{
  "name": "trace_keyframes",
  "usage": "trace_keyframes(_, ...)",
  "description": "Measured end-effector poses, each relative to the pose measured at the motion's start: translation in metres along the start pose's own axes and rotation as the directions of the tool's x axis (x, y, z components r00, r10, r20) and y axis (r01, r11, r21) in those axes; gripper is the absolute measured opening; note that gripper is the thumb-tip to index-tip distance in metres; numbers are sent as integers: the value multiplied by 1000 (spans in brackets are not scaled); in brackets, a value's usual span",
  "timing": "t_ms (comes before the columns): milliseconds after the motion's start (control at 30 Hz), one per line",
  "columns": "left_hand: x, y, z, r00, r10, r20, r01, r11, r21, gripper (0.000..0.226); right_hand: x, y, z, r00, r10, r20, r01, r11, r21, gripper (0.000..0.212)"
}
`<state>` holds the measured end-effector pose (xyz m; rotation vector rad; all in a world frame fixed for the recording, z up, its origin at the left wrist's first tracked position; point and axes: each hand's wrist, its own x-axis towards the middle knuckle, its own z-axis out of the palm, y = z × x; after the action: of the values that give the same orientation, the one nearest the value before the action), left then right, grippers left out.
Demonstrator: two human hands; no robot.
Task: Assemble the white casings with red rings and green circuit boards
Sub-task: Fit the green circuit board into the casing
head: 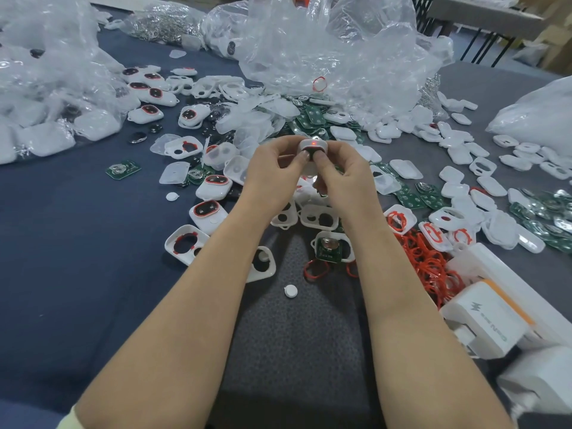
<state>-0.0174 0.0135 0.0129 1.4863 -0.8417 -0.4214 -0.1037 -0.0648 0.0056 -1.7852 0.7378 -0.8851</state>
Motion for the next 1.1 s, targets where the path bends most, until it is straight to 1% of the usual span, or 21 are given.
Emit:
trace_keyframes(100, 1, -1, -1, 1000, 7, -11, -7, 1000, 10, 23, 0, 1, -1, 1000, 5, 28, -6, 1000, 13, 9)
trace_keyframes(200, -1, -1, 0, 1000, 29, -1, -29, 999, 26, 23, 0, 0, -2, 1000, 1, 17, -1, 1000, 4, 8)
trace_keyframes(300, 0, -1, -1, 1000, 16, -4, -16, 999, 33, 21, -1, 0, -1, 999, 26, 27, -28, 998, 58, 10)
trace_keyframes(367, 0, -2, -1, 1000, 16, -13, -15, 999, 43, 20, 0, 0, 0, 998, 38, 44, -41, 997, 64, 11)
trace_keyframes(500, 1, -3, 0, 998, 31, -48, -25, 993, 116, 18, 1, 0, 1, 997, 71, 34, -73, 993, 92, 14)
trace_keyframes(633, 5, -6, -1, 995, 2, -102, 17, 984, 177, 17, 2, 0, 3, 996, 81, 38, -84, 992, 91, 13)
trace_keyframes(733, 4, -5, -1, 993, 9, -121, 12, 985, 171, 17, 1, -1, 3, 996, 81, 38, -84, 991, 102, 14)
trace_keyframes(867, 2, -2, 0, 995, 26, -97, -11, 988, 154, 18, 2, -1, 2, 996, 91, 2, -91, 986, 141, 12)
trace_keyframes(1000, 3, -3, 0, 995, 38, -88, -20, 982, 187, 18, 3, 1, 2, 996, 87, 24, -89, 988, 128, 14)
trace_keyframes(1100, 3, -2, 0, 995, 43, -94, -26, 985, 172, 18, 3, 1, 2, 997, 76, 23, -79, 987, 138, 10)
